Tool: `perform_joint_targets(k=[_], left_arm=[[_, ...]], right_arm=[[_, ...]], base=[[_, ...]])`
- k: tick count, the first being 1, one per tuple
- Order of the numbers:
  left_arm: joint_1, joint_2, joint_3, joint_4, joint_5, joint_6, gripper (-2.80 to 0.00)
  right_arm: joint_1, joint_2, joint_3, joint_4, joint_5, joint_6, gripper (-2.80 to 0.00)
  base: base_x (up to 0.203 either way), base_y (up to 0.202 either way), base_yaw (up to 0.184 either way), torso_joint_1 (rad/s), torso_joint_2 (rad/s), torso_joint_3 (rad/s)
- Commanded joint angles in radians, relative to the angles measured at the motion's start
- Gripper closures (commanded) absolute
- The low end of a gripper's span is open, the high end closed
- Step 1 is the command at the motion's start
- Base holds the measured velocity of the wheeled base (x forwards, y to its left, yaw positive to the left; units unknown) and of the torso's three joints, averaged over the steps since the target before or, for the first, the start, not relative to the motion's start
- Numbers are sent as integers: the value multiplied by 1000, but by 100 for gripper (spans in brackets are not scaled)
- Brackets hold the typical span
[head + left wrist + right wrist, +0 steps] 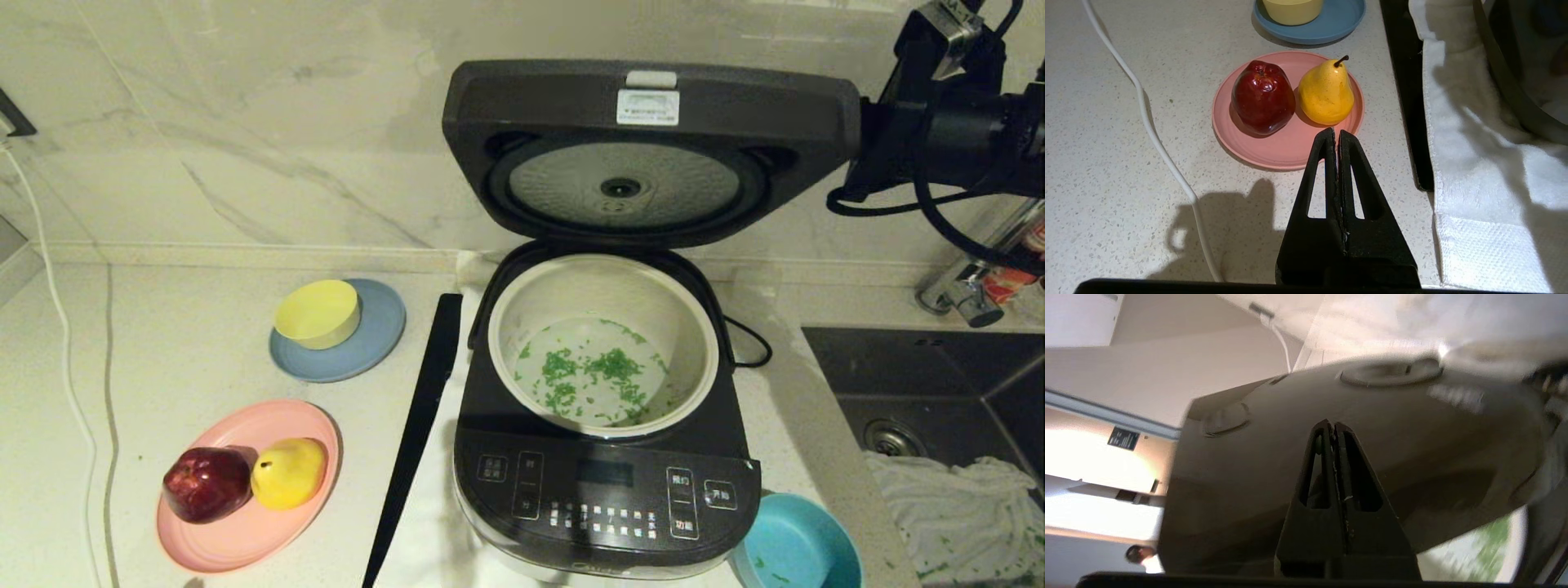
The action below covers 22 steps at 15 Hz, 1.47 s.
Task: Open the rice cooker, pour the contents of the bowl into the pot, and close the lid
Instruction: Close the rice cooker
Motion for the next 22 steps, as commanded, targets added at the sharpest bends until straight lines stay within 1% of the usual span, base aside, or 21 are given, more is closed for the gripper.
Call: perform_joint_targets(k=[1,4,7,11,14,17,21,22], left_arm=[[1,-1,0,0,0,0,0],[1,-1,0,0,0,0,0],[1,-1,0,0,0,0,0],[1,-1,0,0,0,0,0],[1,-1,0,0,0,-1,0],[1,-1,0,0,0,0,0],[1,-1,0,0,0,0,0],[0,-1,0,0,0,0,0]], right_arm=[[18,-97,109,0,5,1,0],[59,-170,276,-5,5,-11,0],[96,-208,454,-16,2,-64,0],[103,-205,609,-21,0,-84,0],[103,-160,672,-77,-2,-85,0],[104,-100,702,-129,-4,-84,0],[119,-35,713,-132,-10,-89,0],[120,-18,722,-132,-15,-114,0]], base=[[0,0,0,0,0,0],[0,0,0,0,0,0],[0,0,0,0,0,0],[0,0,0,0,0,0],[0,0,0,0,0,0],[0,0,0,0,0,0],[0,0,0,0,0,0],[0,0,0,0,0,0]])
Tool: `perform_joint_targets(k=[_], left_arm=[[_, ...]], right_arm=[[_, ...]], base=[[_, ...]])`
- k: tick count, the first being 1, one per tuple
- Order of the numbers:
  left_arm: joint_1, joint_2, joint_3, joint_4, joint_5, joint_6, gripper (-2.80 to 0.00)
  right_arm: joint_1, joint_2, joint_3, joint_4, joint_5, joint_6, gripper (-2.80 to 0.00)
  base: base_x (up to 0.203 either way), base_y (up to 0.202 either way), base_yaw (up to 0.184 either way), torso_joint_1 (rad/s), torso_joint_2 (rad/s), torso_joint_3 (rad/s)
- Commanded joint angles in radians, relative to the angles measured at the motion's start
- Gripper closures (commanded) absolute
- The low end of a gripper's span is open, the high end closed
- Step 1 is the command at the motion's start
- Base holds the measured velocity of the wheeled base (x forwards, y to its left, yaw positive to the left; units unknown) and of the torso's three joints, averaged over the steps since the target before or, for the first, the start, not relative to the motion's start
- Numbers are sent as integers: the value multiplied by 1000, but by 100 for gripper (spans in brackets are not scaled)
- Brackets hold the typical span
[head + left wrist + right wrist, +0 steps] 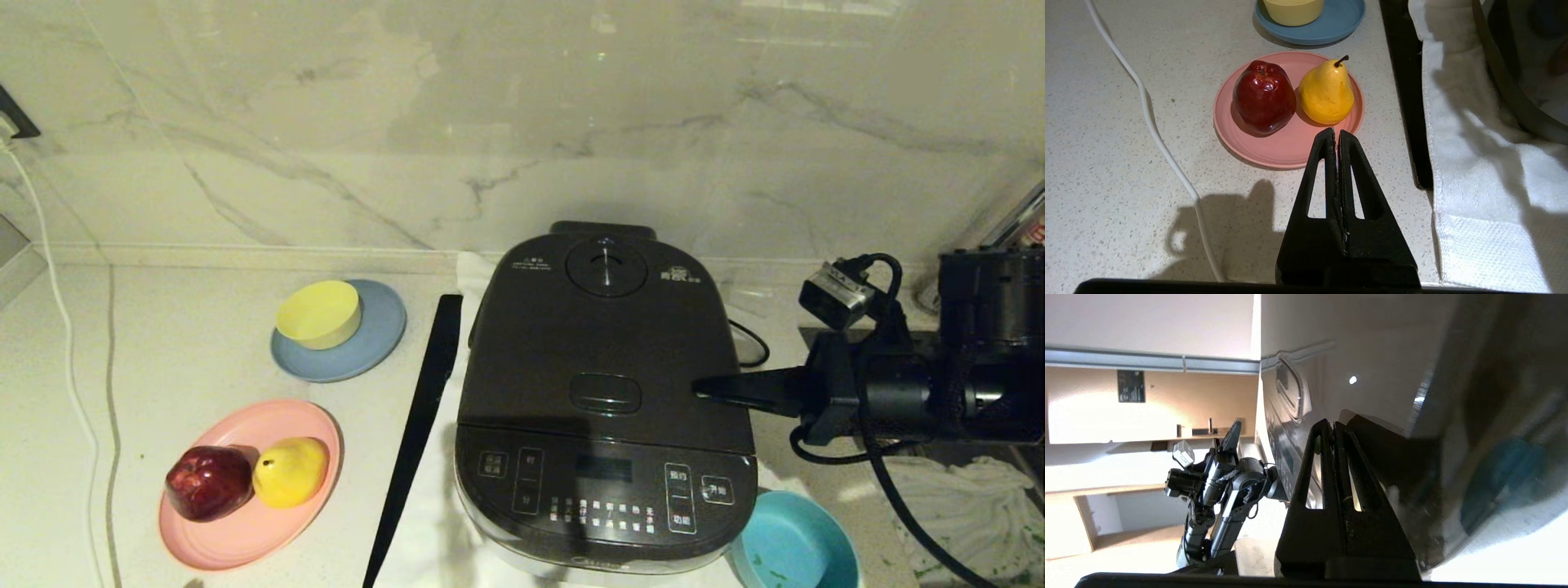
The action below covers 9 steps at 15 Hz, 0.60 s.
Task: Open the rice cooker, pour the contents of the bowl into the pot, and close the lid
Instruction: Close the rice cooker
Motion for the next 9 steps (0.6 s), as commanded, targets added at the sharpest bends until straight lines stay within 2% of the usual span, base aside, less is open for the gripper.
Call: perform_joint_targets(k=[1,4,7,9], left_arm=[[0,-1,0,0,0,1,0],[0,-1,0,0,0,1,0],[-1,-1,0,0,0,1,0],[-1,-1,0,0,0,1,0]], right_arm=[[3,70,20,4,-8,-45,0],[3,36,15,5,-7,-49,0],[1,-83,6,7,-6,-40,0],[1,-178,-23,24,-7,0,0]], base=[[0,0,0,0,0,0],[0,0,0,0,0,0],[0,0,0,0,0,0],[0,0,0,0,0,0]])
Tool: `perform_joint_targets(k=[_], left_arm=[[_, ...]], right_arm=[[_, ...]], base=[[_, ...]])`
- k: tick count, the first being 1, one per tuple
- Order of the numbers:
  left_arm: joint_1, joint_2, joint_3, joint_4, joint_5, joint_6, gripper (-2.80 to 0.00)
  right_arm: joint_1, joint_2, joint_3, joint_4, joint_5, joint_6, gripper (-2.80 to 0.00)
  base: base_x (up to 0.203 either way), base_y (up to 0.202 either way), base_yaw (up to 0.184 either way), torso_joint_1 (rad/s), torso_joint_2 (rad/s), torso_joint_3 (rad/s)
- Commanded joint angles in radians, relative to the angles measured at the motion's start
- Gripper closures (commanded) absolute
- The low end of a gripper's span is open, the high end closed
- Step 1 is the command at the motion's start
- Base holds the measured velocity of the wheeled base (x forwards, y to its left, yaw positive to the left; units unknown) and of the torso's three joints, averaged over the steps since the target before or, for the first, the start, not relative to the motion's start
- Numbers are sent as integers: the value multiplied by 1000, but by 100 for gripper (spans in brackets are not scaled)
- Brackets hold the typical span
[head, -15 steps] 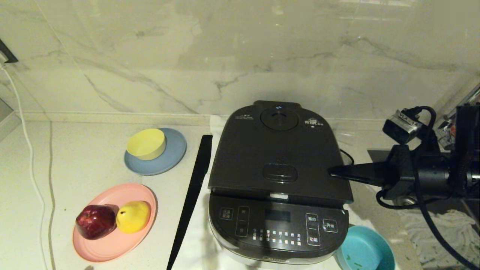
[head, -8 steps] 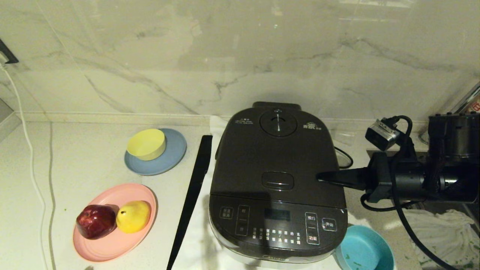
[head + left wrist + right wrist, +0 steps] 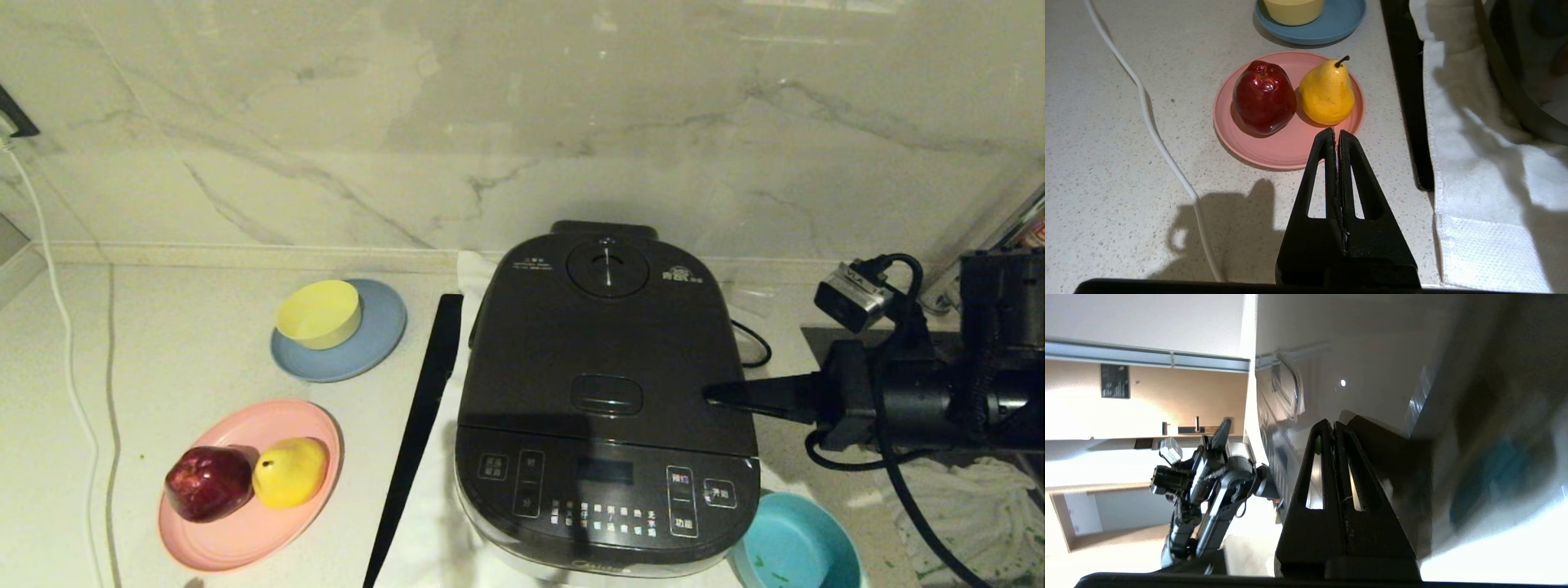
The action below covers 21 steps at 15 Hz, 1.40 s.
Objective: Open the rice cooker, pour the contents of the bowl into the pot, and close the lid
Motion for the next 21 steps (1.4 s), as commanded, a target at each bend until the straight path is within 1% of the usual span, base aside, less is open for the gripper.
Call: perform_joint_targets(k=[1,2,3,5,6,7,8,10,12,13,14,15,18,21], left_arm=[[1,-1,0,0,0,-1,0],[0,-1,0,0,0,0,0],[-1,-1,0,0,0,0,0],[1,-1,0,0,0,0,0],[-1,-1,0,0,0,0,0],[0,-1,0,0,0,-1,0],[1,-1,0,0,0,0,0],[1,-1,0,0,0,0,0],[-1,-1,0,0,0,0,0],[1,-1,0,0,0,0,0],[0,-1,0,0,0,0,0],[0,-1,0,0,0,0,0],[0,-1,0,0,0,0,0],[1,-1,0,0,0,0,0]], right_arm=[[2,-135,-58,14,14,61,0],[2,-163,-108,79,11,76,0],[2,-181,-168,173,2,81,0],[10,-197,-325,418,-42,78,0],[27,-199,-402,575,-79,66,0],[57,-200,-454,710,-125,37,0],[114,-204,-475,785,-175,-1,0],[238,-208,-469,847,-291,-26,0],[363,-207,-424,869,-439,-32,0],[412,-204,-395,873,-497,-32,0],[444,-200,-360,875,-539,-30,0],[457,-199,-340,876,-552,-29,0],[458,-183,-298,869,-555,-29,0],[463,-162,-303,865,-553,-27,0]], base=[[0,0,0,0,0,0],[0,0,0,0,0,0],[0,0,0,0,0,0],[0,0,0,0,0,0],[0,0,0,0,0,0],[0,0,0,0,0,0],[0,0,0,0,0,0],[0,0,0,0,0,0],[0,0,0,0,0,0],[0,0,0,0,0,0],[0,0,0,0,0,0],[0,0,0,0,0,0],[0,0,0,0,0,0],[0,0,0,0,0,0]])
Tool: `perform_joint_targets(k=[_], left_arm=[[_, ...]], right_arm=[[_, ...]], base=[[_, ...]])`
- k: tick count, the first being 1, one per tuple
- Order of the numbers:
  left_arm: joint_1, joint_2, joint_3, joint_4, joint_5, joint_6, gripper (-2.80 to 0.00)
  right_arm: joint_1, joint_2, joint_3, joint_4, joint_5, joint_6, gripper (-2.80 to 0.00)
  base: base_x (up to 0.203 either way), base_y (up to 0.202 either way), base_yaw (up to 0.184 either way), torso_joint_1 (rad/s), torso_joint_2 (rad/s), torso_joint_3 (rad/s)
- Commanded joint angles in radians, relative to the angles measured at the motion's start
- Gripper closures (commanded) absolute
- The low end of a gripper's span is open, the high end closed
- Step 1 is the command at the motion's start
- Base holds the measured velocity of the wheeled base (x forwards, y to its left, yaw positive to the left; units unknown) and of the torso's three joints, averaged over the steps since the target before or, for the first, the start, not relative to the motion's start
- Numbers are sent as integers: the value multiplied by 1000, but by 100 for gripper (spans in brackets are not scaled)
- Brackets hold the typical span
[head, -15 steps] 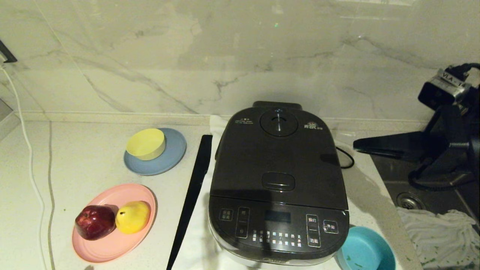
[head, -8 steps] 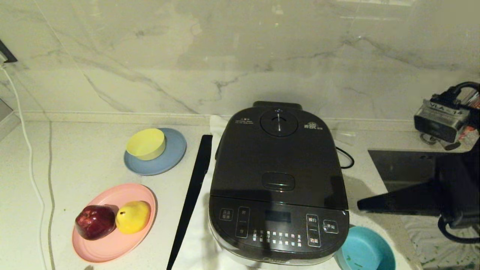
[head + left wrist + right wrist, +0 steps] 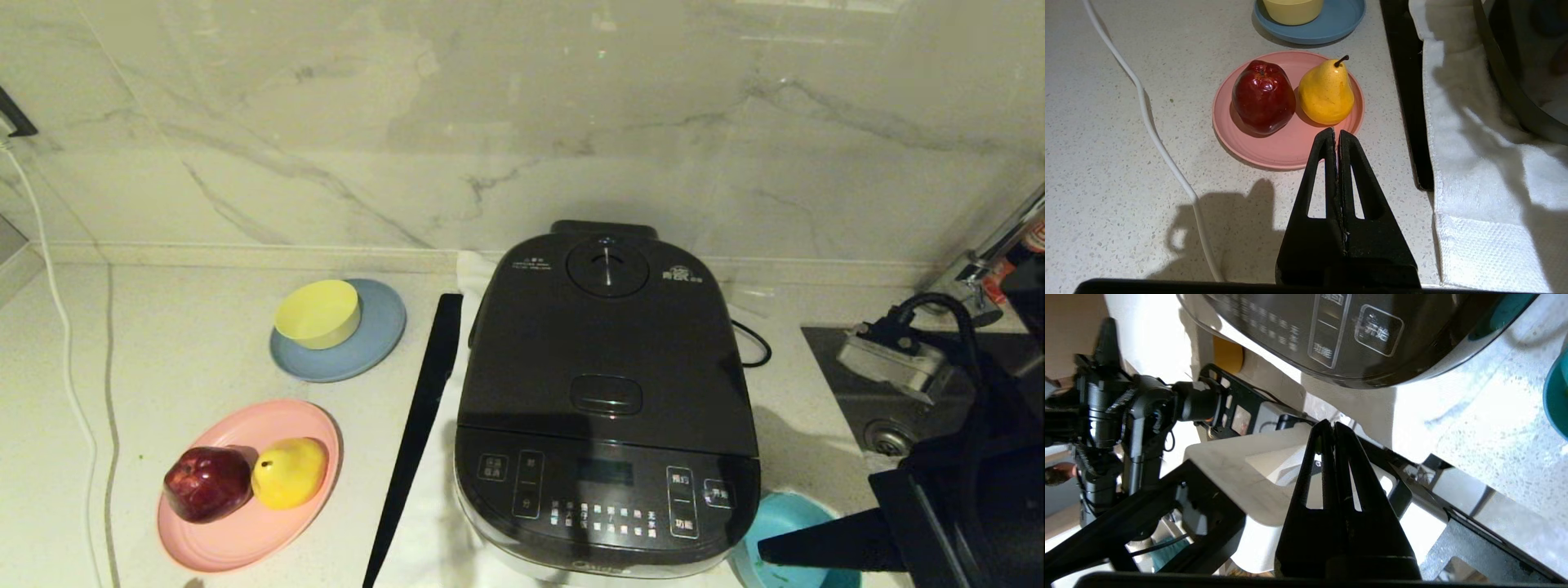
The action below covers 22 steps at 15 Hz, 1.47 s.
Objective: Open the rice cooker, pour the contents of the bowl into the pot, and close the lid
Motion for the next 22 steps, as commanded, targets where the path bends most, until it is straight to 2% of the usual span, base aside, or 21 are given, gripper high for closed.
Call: perform_joint_targets(k=[1,22], left_arm=[[1,-1,0,0,0,1,0],[0,-1,0,0,0,1,0]], right_arm=[[11,17,-4,1,2,4,0],[2,49,-105,0,-1,24,0]], base=[[0,0,0,0,0,0],[0,0,0,0,0,0]])
